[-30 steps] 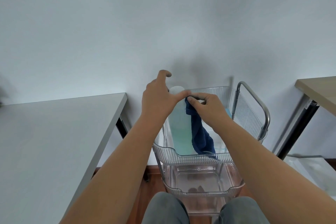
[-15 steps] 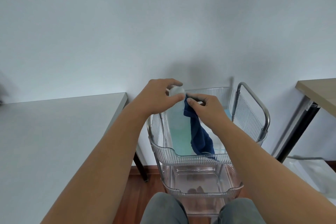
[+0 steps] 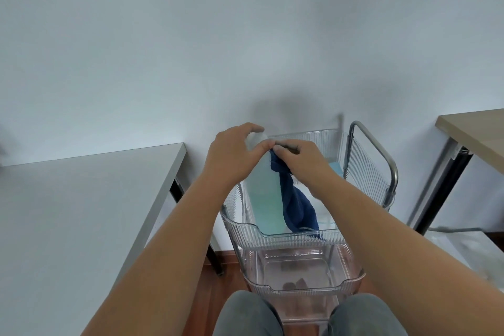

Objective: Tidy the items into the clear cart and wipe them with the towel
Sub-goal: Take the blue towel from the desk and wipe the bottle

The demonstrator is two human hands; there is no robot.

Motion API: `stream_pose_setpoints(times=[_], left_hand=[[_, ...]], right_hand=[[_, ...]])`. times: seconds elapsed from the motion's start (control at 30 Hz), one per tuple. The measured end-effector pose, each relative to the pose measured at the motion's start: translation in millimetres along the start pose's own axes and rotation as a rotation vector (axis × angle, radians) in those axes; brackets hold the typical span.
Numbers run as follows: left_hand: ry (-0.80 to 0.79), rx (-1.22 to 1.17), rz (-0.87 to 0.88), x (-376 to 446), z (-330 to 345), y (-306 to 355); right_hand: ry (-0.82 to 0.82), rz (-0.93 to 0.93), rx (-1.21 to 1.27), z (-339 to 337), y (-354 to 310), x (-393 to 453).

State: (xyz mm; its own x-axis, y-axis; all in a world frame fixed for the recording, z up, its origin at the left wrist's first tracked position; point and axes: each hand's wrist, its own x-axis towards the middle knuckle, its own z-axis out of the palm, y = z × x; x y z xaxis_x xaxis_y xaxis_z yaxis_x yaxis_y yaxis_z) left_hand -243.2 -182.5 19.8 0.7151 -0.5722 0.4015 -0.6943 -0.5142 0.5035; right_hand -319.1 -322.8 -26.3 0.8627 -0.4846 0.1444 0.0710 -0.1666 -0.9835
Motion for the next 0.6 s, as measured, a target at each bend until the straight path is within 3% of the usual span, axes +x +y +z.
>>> stream_pose_setpoints(times=[0.17,0.23,0.4,0.6], left_hand=[[0.046,-0.208,-0.158,-40.5,34.2,-13.1],[0.128,-0.302,-0.204,-51.8,42.6,-13.7],[0.287,-0.477,-0.461,-36.8,42.2,-14.5],[0.405,-0.685,-0.534,-33.9,57.4,-20.7]], right_hand=[[0.066,0.307,0.649,15.5,36.9,-25.3],[0.053,0.229,0.583,21.2,47.5,-33.8],[0.102,-0.142,0.070,37.3,55.6,-43.7],[0.045,-0.171,0.011,55.4,69.1,-48.0]])
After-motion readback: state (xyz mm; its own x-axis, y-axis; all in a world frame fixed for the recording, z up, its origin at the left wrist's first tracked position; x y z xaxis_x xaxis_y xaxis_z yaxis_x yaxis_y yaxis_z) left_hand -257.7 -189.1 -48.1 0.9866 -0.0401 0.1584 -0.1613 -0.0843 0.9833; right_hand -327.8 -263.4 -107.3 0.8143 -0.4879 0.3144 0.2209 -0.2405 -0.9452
